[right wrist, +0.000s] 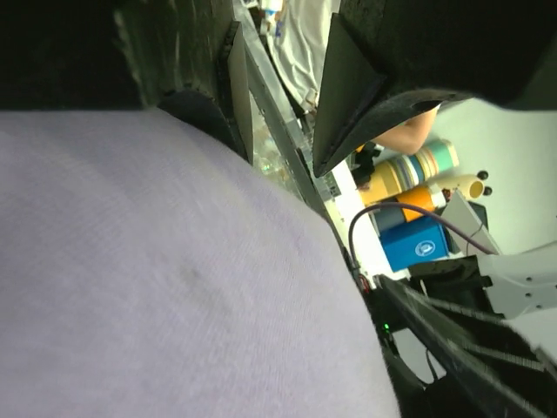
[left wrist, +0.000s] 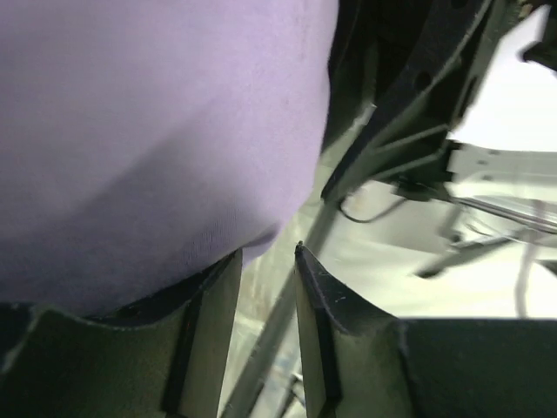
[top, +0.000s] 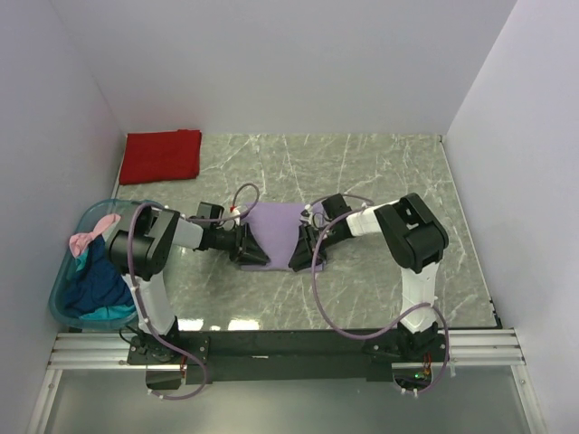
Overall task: Fold and stack the t-shirts
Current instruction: Fold the tshirt
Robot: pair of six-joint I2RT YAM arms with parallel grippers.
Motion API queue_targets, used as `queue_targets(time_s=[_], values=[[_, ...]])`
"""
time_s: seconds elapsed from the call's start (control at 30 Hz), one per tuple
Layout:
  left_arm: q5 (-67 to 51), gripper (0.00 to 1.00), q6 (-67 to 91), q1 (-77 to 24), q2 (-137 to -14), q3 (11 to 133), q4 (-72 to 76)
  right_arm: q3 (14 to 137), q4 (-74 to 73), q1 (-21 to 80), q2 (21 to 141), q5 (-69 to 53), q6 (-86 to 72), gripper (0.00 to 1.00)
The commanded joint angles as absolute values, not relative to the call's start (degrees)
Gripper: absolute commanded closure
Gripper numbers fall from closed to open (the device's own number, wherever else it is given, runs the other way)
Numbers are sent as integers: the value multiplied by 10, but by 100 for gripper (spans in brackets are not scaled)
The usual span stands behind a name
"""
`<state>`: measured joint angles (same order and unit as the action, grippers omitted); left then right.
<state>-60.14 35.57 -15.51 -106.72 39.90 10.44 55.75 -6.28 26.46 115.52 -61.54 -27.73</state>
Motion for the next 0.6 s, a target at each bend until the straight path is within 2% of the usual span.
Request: queue_targets(time_s=[0.0, 0.13, 0.4, 0.57], values=[[-548, 59, 320, -113, -1118, 410, 79, 556, -89, 227, 1183, -554, -241, 58], [-556, 57, 294, -88, -1111, 396, 66, 543, -127, 196, 1172, -538, -195, 58], [-584, 53, 159, -76, -938, 420, -95, 548, -213, 198, 1031, -547, -130, 58], [-602, 54, 184, -112, -879, 388, -69, 553, -199, 249, 990, -569, -142, 57]])
